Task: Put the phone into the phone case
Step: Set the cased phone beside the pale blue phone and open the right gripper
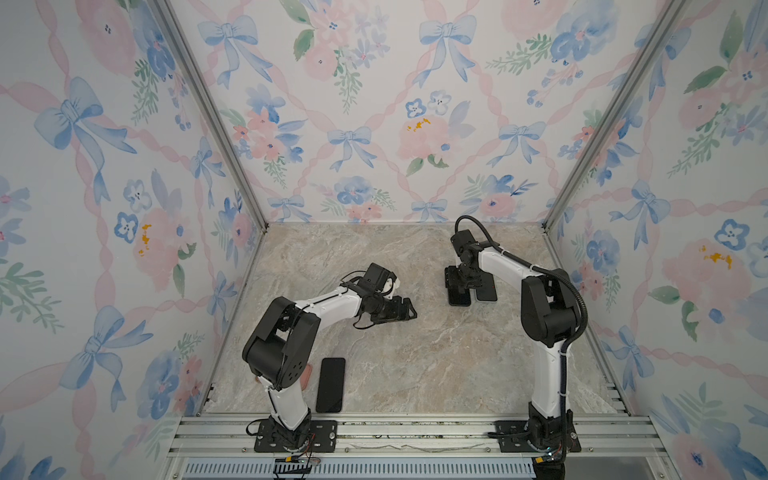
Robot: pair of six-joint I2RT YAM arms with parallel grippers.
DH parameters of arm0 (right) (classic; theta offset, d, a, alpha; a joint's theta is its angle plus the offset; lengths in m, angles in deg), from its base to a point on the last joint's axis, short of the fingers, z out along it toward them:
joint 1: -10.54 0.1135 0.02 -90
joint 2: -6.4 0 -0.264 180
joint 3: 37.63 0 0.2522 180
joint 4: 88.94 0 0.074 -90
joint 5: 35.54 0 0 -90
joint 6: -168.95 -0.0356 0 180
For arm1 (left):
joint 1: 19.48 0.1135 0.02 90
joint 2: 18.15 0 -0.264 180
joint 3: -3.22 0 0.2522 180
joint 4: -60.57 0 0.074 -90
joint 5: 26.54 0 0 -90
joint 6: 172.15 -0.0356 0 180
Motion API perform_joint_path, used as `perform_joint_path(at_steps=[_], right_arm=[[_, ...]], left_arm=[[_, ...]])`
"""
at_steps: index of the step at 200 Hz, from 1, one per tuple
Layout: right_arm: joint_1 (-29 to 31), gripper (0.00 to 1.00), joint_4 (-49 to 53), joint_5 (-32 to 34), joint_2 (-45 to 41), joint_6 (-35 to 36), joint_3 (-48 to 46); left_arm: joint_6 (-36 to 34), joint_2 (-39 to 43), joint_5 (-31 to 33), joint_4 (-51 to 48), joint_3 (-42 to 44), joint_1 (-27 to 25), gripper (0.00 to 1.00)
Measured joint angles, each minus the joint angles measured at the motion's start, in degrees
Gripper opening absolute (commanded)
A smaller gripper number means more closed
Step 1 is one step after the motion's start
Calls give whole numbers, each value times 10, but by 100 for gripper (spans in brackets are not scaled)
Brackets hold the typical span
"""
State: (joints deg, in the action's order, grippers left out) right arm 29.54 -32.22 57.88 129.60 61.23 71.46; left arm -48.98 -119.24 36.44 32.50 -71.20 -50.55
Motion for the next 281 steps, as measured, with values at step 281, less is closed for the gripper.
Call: perform_joint_path(at_steps=[281], right_arm=[[-2, 89, 8, 28, -34, 24, -3]], left_arm=[[-5, 81, 14, -1, 68, 83, 86]])
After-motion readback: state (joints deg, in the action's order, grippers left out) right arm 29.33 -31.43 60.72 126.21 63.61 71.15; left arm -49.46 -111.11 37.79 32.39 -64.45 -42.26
